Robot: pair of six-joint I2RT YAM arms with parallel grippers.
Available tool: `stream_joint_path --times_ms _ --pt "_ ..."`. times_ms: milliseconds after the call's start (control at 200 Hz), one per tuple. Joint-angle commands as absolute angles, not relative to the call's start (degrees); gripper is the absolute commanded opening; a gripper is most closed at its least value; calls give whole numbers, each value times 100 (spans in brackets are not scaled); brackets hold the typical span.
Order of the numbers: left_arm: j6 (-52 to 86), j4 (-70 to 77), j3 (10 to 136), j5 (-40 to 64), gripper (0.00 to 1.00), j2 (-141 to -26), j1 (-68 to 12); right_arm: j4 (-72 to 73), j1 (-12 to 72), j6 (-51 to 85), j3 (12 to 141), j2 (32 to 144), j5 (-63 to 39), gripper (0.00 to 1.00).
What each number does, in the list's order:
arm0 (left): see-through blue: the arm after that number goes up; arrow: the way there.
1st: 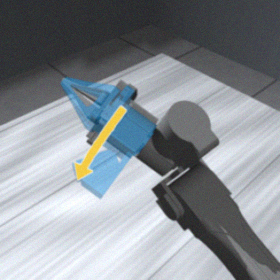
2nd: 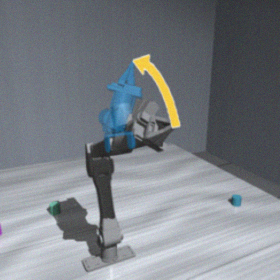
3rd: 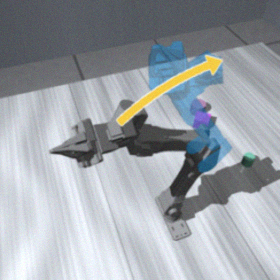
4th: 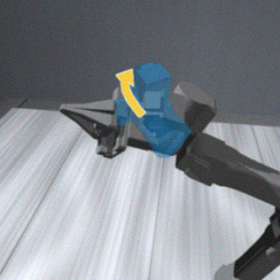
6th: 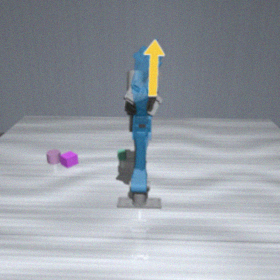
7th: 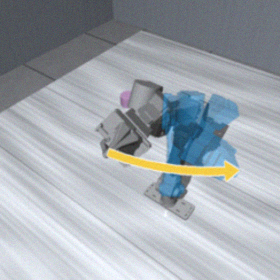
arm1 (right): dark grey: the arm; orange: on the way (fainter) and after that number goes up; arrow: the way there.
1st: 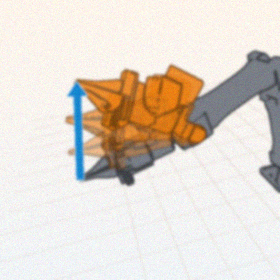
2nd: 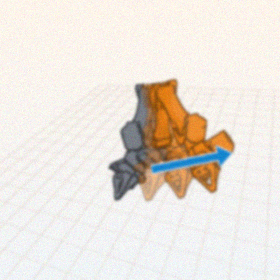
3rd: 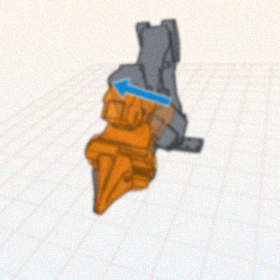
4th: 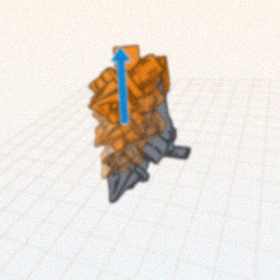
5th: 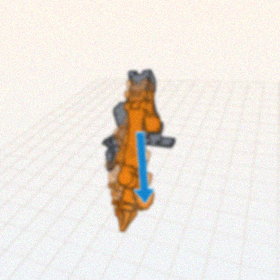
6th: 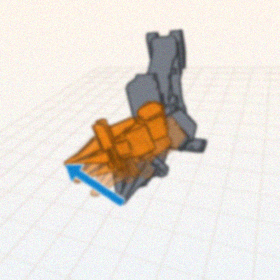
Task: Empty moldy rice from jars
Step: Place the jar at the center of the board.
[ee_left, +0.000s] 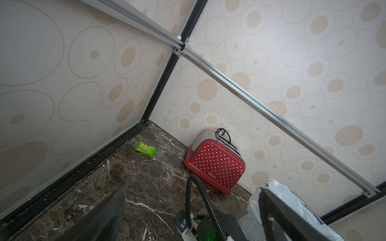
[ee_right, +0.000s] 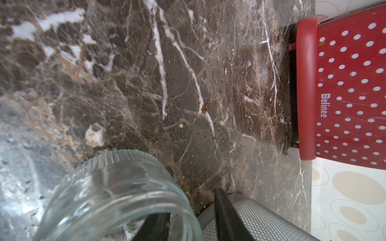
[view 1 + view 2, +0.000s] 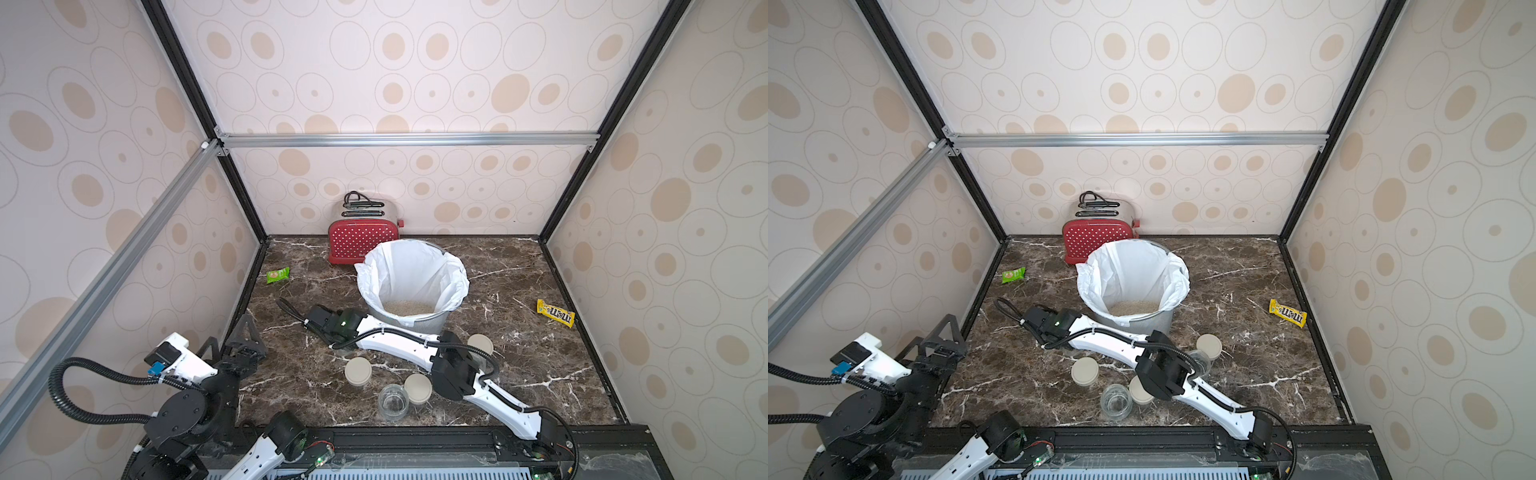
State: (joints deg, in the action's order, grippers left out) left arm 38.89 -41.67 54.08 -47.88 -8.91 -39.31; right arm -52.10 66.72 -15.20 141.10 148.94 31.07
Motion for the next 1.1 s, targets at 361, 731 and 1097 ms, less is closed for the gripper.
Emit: stream_joint_path --times_ms 361,731,1097 --pt "3956 -4210 5423 -4905 99 -999 -3902 -5424 6660 -1503 14221 14641 3250 53" --pt "3914 -4074 5408 -4888 99 -1091 -3902 -5416 6784 -1643 14309 14347 3381 54" --pt "3747 -3924 5399 -4950 99 -1126 -3900 -5626 7006 -1578 14237 13962 3524 55"
